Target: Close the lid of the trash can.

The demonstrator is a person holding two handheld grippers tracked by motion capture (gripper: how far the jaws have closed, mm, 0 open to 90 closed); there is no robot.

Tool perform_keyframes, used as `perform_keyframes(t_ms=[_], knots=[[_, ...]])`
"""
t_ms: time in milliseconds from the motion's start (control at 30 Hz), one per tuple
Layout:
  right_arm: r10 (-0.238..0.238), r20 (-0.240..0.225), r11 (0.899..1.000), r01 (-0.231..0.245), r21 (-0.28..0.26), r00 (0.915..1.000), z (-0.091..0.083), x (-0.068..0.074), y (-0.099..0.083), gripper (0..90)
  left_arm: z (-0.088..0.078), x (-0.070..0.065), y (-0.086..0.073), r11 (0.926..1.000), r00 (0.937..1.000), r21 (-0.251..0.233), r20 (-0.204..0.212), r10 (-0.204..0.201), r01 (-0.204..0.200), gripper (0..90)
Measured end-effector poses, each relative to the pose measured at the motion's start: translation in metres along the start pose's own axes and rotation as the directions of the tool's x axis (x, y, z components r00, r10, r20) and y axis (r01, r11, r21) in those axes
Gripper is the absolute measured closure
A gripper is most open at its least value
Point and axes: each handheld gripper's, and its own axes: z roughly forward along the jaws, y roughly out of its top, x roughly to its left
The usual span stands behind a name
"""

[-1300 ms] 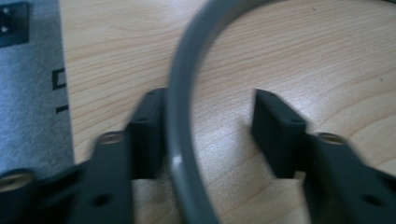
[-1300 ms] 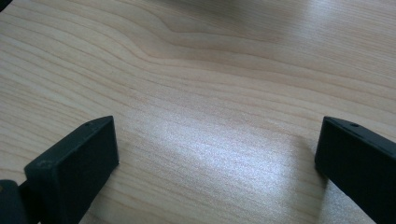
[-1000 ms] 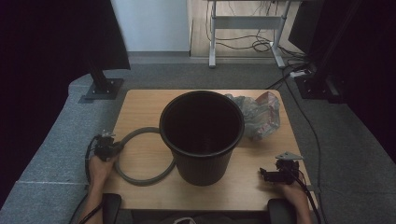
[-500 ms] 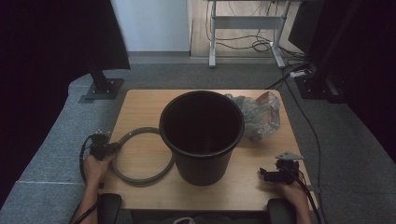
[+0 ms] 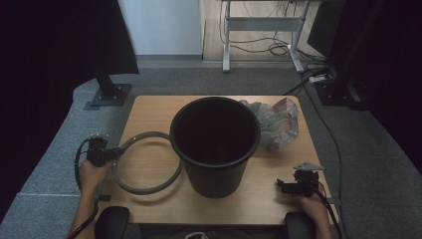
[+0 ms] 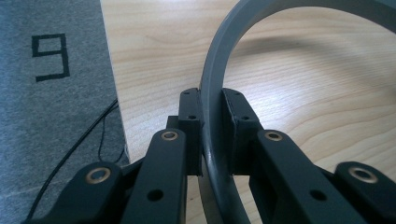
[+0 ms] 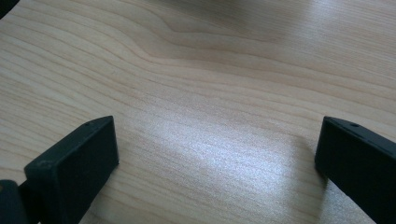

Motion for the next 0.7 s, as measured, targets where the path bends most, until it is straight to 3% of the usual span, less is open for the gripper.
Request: perform_keyframes(t_ms=[267,700], knots=[[0.000,0.000,1.000,0.000,0.000,1.0000,0.000,0.000,0.000,0.0,-0.014,-0.001,0.016,1.0000,0.9986,0.009,0.054,0.001,-0.002,79.3],[0.000,0.000,1.000,0.000,0.000,1.0000,0.000,0.000,0.000,0.0,-0.032,-0.005,0.036,0.9999,0.9973,0.010,0.074,0.006,-0.007,79.3]])
